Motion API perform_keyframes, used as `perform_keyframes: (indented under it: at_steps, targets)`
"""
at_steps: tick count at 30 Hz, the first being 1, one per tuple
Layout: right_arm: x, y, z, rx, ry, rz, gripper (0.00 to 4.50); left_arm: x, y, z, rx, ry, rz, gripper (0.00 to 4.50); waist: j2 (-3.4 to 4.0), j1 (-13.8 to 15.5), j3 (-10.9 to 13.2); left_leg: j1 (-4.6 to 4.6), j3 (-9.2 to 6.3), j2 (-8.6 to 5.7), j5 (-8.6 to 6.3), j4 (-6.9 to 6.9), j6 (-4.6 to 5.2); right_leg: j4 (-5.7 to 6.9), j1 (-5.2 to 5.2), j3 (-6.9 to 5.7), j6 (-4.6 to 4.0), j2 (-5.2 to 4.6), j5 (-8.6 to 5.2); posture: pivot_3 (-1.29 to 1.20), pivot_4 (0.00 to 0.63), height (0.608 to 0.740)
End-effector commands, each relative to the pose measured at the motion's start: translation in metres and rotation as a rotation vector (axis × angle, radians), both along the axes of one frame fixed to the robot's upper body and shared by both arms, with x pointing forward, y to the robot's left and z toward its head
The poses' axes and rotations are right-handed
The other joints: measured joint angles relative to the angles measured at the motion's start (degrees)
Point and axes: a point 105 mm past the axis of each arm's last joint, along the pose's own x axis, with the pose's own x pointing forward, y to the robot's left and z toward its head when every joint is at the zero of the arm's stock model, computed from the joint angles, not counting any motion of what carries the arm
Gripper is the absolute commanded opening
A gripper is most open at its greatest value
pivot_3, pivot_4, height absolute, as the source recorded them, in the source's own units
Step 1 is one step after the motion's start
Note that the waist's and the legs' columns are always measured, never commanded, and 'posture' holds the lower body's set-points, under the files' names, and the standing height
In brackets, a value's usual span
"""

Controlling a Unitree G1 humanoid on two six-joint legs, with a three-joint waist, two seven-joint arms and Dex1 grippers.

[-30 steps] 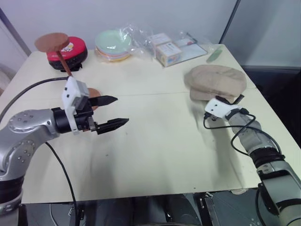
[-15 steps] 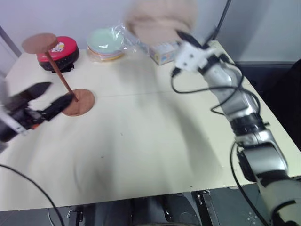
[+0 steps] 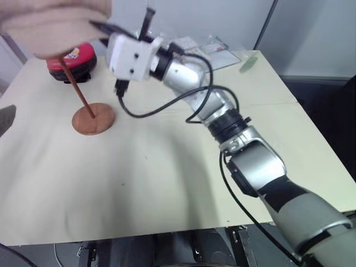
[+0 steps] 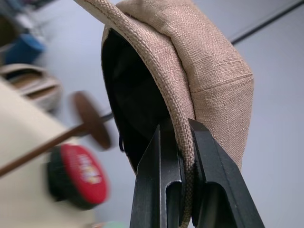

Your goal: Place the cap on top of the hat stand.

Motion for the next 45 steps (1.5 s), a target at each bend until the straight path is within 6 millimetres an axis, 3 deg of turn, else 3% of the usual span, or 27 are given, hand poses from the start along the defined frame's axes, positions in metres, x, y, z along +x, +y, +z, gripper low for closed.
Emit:
perform_keyframes:
  at_steps: [1, 8, 11, 17, 21, 24, 25, 28, 32, 36, 38, 43, 45]
  targets:
    - [-0.010, 0.016, -0.003, -0.009, 0.000, 0.053, 0.05, -0.011, 0.007, 0.010, 0.023, -0.062, 0.023, 4.50, 0.01, -0.08, 0.01, 0.00, 0.01, 0.01, 0.00, -0.02, -0.01, 0.00, -0.02, 0.00, -0.02, 0.00, 0.00, 0.00, 0.150, 0.740]
    - [-0.006, 0.044, -0.010, -0.014, 0.052, 0.022, 0.05, -0.017, 0.026, 0.002, 0.017, -0.063, 0.024, 4.50, 0.14, -0.25, 0.10, -0.01, 0.03, 0.15, 0.02, -0.15, -0.06, 0.01, -0.17, 0.00, -0.24, 0.08, -0.06, 0.00, 0.150, 0.740]
    - [-0.006, 0.048, -0.008, -0.023, 0.032, 0.013, 0.05, -0.012, 0.027, 0.001, 0.024, -0.062, 0.011, 4.50, 0.23, -0.23, 0.17, -0.01, 0.02, 0.16, 0.03, -0.17, -0.10, 0.00, -0.17, -0.02, -0.34, 0.08, -0.08, 0.00, 0.150, 0.740]
    - [-0.010, 0.050, -0.027, -0.103, -0.035, 0.030, 0.05, -0.001, 0.022, -0.008, 0.049, -0.034, -0.014, 4.50, 0.03, -0.09, 0.20, -0.02, 0.01, 0.13, 0.04, -0.16, -0.12, -0.08, -0.13, -0.05, -0.37, 0.03, -0.06, 0.00, 0.150, 0.740]
    - [-0.013, 0.051, -0.030, -0.108, -0.025, 0.046, 1.54, 0.008, 0.008, -0.016, 0.085, -0.004, -0.045, 4.50, 0.02, -0.14, 0.20, -0.03, 0.01, 0.15, 0.04, -0.19, -0.13, -0.08, -0.15, -0.05, -0.36, 0.05, -0.05, 0.00, 0.150, 0.740]
    - [-0.011, 0.047, -0.037, -0.134, -0.030, 0.041, 3.17, 0.017, -0.010, -0.020, 0.103, 0.014, -0.090, 4.50, 0.01, -0.07, 0.20, -0.03, 0.00, 0.16, 0.05, -0.23, -0.14, -0.08, -0.16, -0.05, -0.33, 0.05, -0.03, 0.00, 0.150, 0.740]
    - [-0.009, 0.042, -0.043, -0.150, -0.030, 0.041, 3.62, 0.022, -0.020, -0.021, 0.118, 0.022, -0.117, 4.50, 0.01, -0.01, 0.19, -0.03, -0.01, 0.16, 0.05, -0.24, -0.14, -0.08, -0.16, -0.05, -0.28, 0.04, 0.00, 0.00, 0.150, 0.740]
    - [-0.007, 0.025, -0.058, -0.178, -0.012, 0.044, 3.62, 0.030, -0.048, -0.023, 0.173, 0.037, -0.185, 4.50, -0.05, 0.17, 0.16, -0.03, -0.04, 0.13, 0.06, -0.24, -0.15, -0.12, -0.11, -0.09, -0.23, 0.00, 0.03, 0.00, 0.150, 0.740]
    - [0.000, -0.015, -0.082, -0.230, 0.045, 0.014, 3.62, 0.038, -0.087, -0.020, 0.273, 0.030, -0.264, 4.50, -0.24, 0.33, 0.05, -0.04, -0.05, 0.10, 0.06, -0.21, -0.15, -0.12, -0.07, -0.10, -0.18, 0.00, 0.06, 0.00, 0.150, 0.740]
    - [0.000, -0.051, -0.093, -0.240, 0.165, -0.010, 3.62, 0.050, -0.102, -0.021, 0.416, 0.028, -0.229, 4.50, -0.15, -0.09, 0.10, -0.03, -0.05, 0.12, 0.06, -0.23, -0.15, -0.08, -0.07, -0.10, -0.16, 0.14, 0.07, 0.00, 0.150, 0.740]
    - [-0.003, -0.085, -0.088, -0.196, 0.350, 0.001, 3.62, 0.061, -0.101, -0.029, 0.601, 0.036, -0.125, 4.50, -0.10, 0.10, 0.13, -0.02, -0.01, 0.16, 0.06, -0.27, -0.14, -0.04, -0.15, -0.04, -0.16, 0.23, 0.07, 0.00, 0.150, 0.740]
    - [-0.028, -0.137, -0.080, -0.172, 0.779, 0.107, 3.62, 0.072, -0.109, -0.044, 0.825, 0.003, 0.006, 4.50, 0.19, 0.32, 0.31, -0.03, 0.01, 0.16, 0.06, -0.29, -0.12, -0.07, -0.12, -0.04, -0.16, 0.24, 0.06, 0.00, 0.150, 0.740]
    - [-0.032, -0.152, -0.069, -0.106, 0.940, 0.138, 4.16, 0.076, -0.109, -0.052, 0.910, -0.003, 0.055, 4.50, 0.20, 0.24, 0.32, -0.02, 0.01, 0.16, 0.06, -0.28, -0.12, -0.07, -0.12, -0.04, -0.16, 0.24, 0.06, 0.00, 0.150, 0.740]
